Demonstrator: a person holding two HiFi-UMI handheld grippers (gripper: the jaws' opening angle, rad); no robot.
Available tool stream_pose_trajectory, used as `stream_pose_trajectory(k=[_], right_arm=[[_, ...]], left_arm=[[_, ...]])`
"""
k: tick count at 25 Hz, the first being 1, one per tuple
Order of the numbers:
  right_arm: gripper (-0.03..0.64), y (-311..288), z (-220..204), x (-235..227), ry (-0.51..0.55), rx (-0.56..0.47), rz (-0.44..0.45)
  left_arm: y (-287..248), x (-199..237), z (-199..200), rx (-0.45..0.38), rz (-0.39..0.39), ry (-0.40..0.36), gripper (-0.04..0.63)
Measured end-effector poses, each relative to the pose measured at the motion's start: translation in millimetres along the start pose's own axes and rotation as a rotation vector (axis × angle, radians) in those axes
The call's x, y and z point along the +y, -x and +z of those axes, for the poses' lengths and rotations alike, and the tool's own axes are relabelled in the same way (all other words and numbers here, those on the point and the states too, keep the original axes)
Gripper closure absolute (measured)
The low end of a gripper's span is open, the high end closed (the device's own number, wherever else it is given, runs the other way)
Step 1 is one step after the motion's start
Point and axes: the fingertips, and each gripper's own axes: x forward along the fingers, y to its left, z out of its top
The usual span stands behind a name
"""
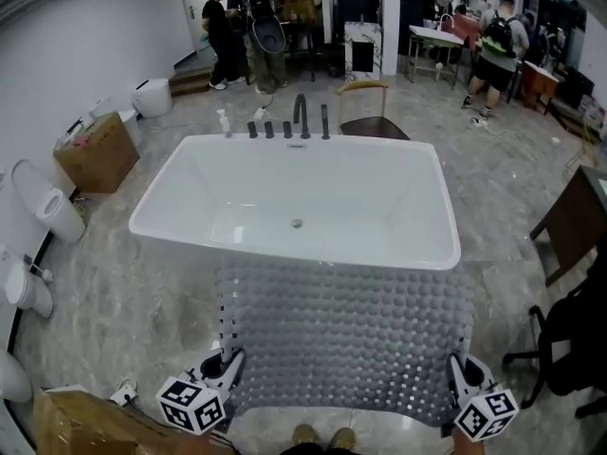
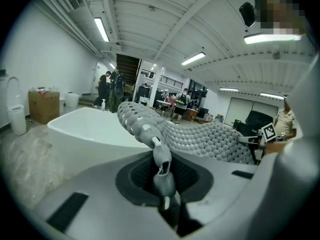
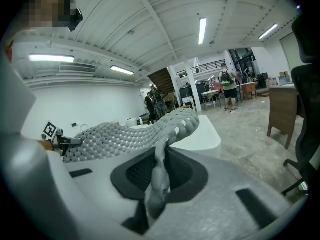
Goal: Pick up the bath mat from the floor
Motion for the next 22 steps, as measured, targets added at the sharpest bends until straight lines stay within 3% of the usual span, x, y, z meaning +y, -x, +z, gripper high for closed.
stream_pose_trajectory(k=[22], right_arm=[[0.572, 116, 73, 23, -0.02, -0.143, 0.031]], left_arm=[[92, -61, 69, -0.131, -0.08, -0.04, 0.551]])
